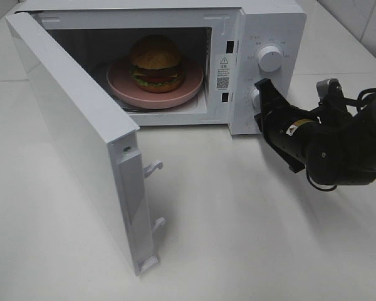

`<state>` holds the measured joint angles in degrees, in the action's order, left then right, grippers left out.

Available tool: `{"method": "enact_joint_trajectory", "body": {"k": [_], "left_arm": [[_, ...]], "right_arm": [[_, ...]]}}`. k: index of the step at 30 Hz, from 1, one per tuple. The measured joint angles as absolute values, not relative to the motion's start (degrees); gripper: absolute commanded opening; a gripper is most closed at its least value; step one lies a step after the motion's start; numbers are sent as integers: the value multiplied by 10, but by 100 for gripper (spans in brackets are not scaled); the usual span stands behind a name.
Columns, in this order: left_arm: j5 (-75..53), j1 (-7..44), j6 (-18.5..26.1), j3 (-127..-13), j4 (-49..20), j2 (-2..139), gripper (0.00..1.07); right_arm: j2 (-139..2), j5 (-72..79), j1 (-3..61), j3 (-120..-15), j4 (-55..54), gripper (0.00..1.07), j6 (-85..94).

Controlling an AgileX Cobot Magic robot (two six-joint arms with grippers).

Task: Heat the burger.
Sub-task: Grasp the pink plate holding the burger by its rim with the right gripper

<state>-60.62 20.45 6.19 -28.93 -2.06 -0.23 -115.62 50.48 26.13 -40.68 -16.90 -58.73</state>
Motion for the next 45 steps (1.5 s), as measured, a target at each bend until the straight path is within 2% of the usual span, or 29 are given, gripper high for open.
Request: {"method": "enact_joint_trajectory", "body": {"k": [8,14,18,21,23,32,37,45], "left_arm": [[-606,205,62,-289,-21,-2,0],[-606,205,62,-289,-21,-2,0],[-606,205,62,-289,-21,-2,0],[-606,205,62,-289,-21,-2,0],[-606,205,62,-289,-21,-2,0],[-606,205,62,-289,-21,-2,0],[-606,205,62,-289,-21,-2,0],[-606,205,62,-289,-21,-2,0]], "right_arm": [[-1133,510,261,-345,-137,0,-574],[-1122,599,261,-307,-56,0,-524],[-1121,674,261,-296,21,0,-431],[-1121,684,261,-296,36,0,-403],[-1120,691,261,-292,73,0,-295],[-1115,693,261,-292,107,1,-226],[-1068,645,261,-290,127,2,-182],[-966,419,261,-290,173,2,-159]]}}
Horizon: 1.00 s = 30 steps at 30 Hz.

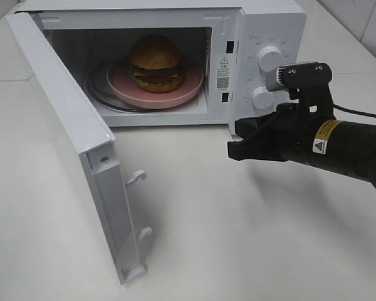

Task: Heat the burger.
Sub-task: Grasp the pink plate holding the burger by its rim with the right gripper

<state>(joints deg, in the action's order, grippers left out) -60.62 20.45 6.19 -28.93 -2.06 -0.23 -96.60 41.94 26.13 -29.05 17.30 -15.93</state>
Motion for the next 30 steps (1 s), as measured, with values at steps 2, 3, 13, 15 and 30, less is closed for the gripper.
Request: {"method": "enact_joint_trajectory", "body": {"k": [2,3,13,15,30], "left_arm": [[-606,205,62,-289,-21,-2,0],[-606,205,62,-289,-21,-2,0],[-606,205,62,-289,-21,-2,0],[-606,205,62,-289,-21,-2,0],[-606,205,62,-289,-21,-2,0]], "right_arm": [[-933,340,261,-290,192,1,-161],[-933,340,261,-290,192,1,-161],[-857,25,261,-377,205,1,-189],[-857,-6,261,-389,199,1,-189],[-857,-354,261,-517,-189,2,128]]}}
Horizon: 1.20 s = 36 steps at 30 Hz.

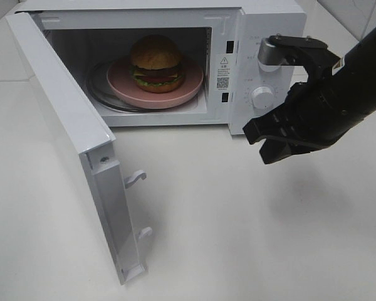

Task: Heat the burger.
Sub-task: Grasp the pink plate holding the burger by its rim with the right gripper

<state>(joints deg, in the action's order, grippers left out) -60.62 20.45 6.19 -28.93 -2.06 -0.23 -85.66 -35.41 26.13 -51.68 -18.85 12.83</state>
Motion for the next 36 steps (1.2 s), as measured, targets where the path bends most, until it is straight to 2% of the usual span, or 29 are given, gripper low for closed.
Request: {"method": "enact_joint_trajectory", "body": {"k": [1,3,4,6,11,12,14,17,19,20,21,22,23,24,25,26,27,31,36], "left_arm": [[-606,205,62,-289,-21,-2,0],[-606,205,62,-289,-21,-2,0],[-606,205,62,-289,-21,-2,0],[-606,205,62,-289,-21,-2,0],[-606,205,62,-289,-21,-2,0],[-606,205,62,-289,-21,-2,0],[-606,205,62,-289,-21,-2,0],[-606,205,62,-289,-21,-2,0],[-606,205,62,-289,-21,-2,0],[-606,205,62,-289,-21,-2,0],[-606,205,62,-289,-21,-2,0],[-606,205,62,-289,-21,-2,0],[-606,205,62,-289,-21,-2,0],[-606,205,62,-289,-21,-2,0],[-606,205,62,-289,-21,-2,0],[-606,205,62,-289,-21,-2,0],[-606,205,62,-289,-21,-2,0],[-606,205,62,-289,-21,-2,0],[-606,205,62,-289,-21,-2,0]], "right_arm": [[-857,-354,261,-517,-189,2,128],[-857,-387,261,-522,-317,2,238],[-857,-387,261,-522,-317,2,238],[-857,-389,261,-522,-396,4,310],[-857,-386,261,-522,-457,8,384],[-857,-386,261,-522,-457,8,384],[-857,-384,261,-523,-469,17,419],[-857,-383,261,-524,-469,20,427],[-857,-378,261,-524,-472,36,451],[-857,-378,261,-524,-472,36,451],[-857,-374,261,-524,-472,41,459],[-857,-364,261,-524,-474,51,470],[-857,-364,261,-524,-474,51,470],[-857,-359,261,-524,-474,54,474],[-857,-348,261,-524,-474,63,477],[-857,-348,261,-524,-474,63,477],[-857,-341,261,-524,-474,68,481],[-857,-333,261,-524,-474,70,492],[-857,-330,261,-531,-473,68,529]]}}
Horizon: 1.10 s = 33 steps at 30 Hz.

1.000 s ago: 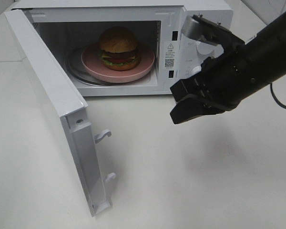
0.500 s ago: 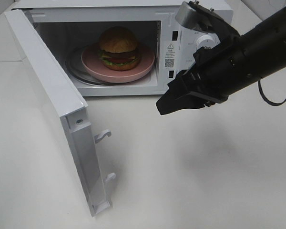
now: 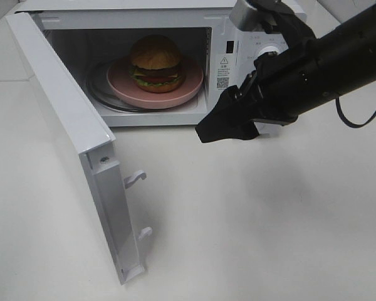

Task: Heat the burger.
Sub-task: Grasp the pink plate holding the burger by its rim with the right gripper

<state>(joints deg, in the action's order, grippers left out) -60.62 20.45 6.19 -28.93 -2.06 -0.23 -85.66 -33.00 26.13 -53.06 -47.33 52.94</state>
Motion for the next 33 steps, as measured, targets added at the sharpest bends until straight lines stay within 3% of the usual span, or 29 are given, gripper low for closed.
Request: {"method": "enact_joint_trajectory", "body": {"k": [11,19,33], "left_arm": [[-606,205,62,-289,-21,-2,0],[-606,205,62,-289,-21,-2,0],[-606,205,62,-289,-21,-2,0]], "right_arm": [[-860,-322,270,-586,-418,66,603],[-930,-299,357,-634,-258,66,567],[-1054,-281,422,-745,-66,63,517]]}}
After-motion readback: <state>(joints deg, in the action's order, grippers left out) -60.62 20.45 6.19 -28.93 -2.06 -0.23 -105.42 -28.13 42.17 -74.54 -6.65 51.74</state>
